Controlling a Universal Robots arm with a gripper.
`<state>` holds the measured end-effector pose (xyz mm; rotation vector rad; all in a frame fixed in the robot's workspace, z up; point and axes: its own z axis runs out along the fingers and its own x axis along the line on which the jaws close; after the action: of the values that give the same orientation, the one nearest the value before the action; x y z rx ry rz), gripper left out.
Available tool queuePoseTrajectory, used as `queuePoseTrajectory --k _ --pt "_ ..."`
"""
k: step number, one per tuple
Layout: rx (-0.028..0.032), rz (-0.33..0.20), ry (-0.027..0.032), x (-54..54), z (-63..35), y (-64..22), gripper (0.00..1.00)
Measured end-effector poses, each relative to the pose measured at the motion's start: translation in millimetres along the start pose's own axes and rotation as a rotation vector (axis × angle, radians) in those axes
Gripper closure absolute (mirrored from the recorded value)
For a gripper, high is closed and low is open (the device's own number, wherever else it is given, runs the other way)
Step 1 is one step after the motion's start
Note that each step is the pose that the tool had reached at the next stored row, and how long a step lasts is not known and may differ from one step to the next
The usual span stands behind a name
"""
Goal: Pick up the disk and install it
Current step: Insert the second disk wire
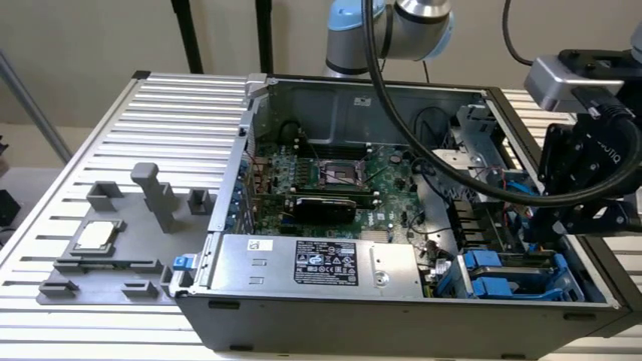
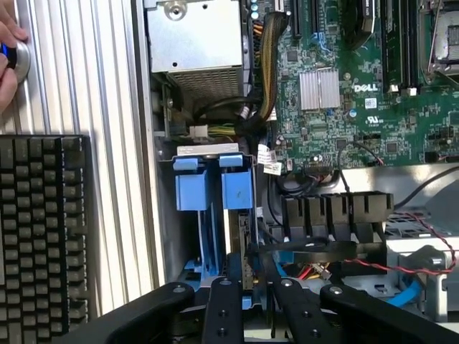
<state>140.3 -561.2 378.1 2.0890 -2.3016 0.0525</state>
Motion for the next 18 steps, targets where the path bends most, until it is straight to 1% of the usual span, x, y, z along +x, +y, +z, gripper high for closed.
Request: queuePoseTrajectory --k 9,18 --pt "0.0004 0.000 -0.0001 -2.3 1.2 7.7 0.00" --pt "0.0005 0.000 0.0001 -2.4 2.9 8.1 0.00"
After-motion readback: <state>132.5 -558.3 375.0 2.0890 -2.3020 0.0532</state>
